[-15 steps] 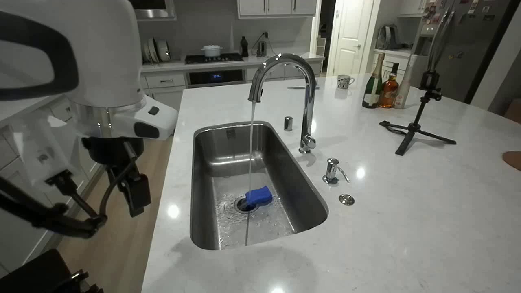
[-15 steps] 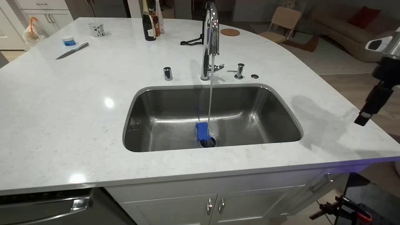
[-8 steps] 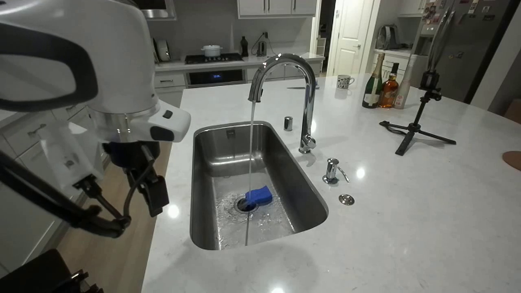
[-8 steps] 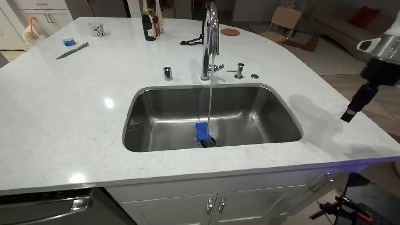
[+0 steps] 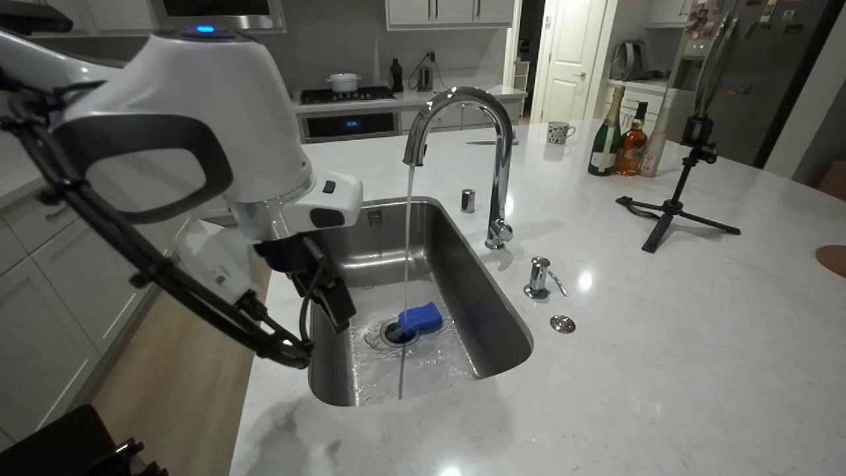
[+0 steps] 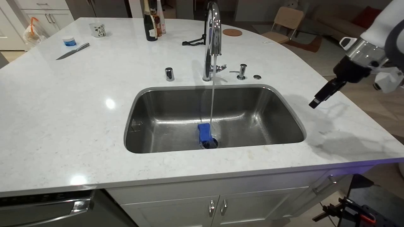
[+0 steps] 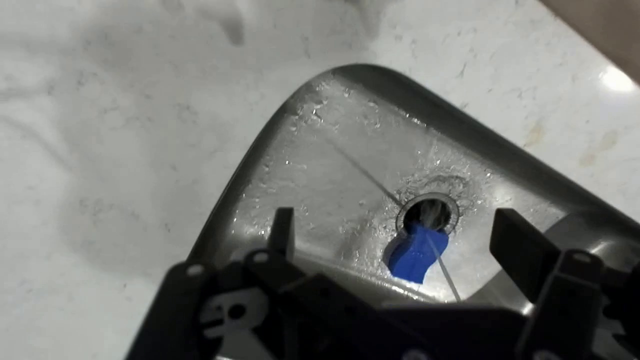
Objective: Close the tap
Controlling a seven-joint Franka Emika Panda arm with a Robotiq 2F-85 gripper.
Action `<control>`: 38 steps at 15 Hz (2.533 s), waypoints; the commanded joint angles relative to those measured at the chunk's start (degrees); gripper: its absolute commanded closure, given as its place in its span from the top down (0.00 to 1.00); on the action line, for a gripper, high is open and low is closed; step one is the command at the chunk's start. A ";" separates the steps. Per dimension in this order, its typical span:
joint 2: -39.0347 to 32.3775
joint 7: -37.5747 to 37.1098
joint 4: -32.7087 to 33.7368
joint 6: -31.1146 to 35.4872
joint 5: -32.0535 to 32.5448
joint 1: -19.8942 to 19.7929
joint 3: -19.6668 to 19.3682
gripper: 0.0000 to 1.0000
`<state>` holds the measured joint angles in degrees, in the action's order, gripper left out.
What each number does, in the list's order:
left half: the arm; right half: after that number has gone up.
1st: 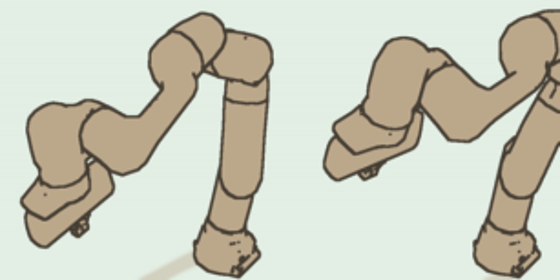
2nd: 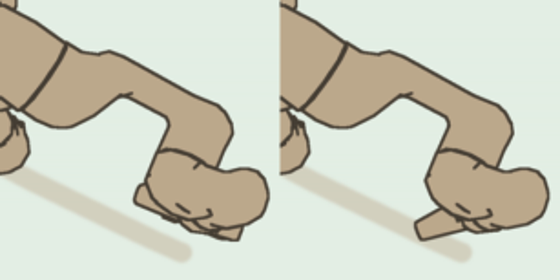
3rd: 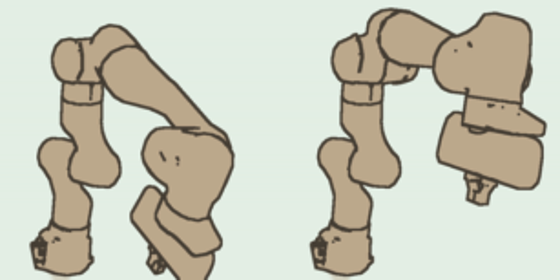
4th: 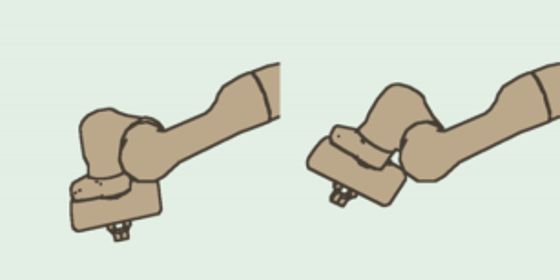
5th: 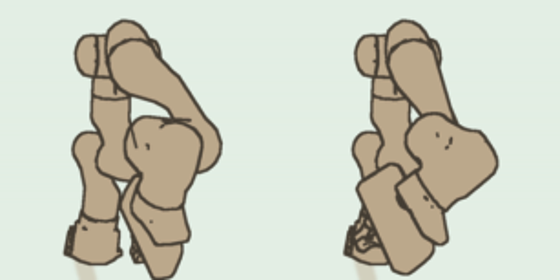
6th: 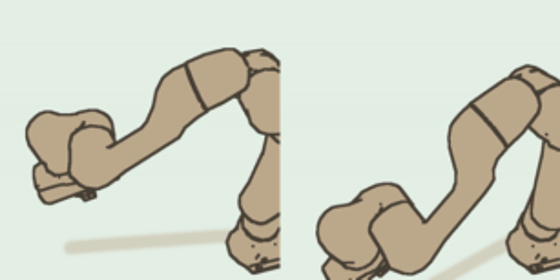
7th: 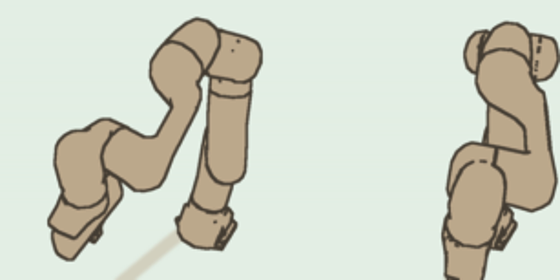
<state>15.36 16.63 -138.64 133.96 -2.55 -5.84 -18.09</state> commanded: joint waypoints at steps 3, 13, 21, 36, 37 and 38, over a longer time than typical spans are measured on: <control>-5.40 -0.13 1.63 13.69 -0.37 -0.74 2.46 1.00; -19.40 -5.65 8.11 41.64 0.34 -0.50 2.26 1.00; -16.04 -2.90 7.26 33.08 -3.46 -0.09 3.19 1.00; -55.87 -18.54 43.20 49.05 -7.25 4.02 -0.20 1.00; -58.57 -20.23 45.90 49.70 -7.61 4.87 -1.99 1.00; -60.91 -21.35 48.43 49.77 -8.18 5.56 -3.55 0.75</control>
<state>-37.59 -0.70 -99.75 182.31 -9.40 -3.36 -16.41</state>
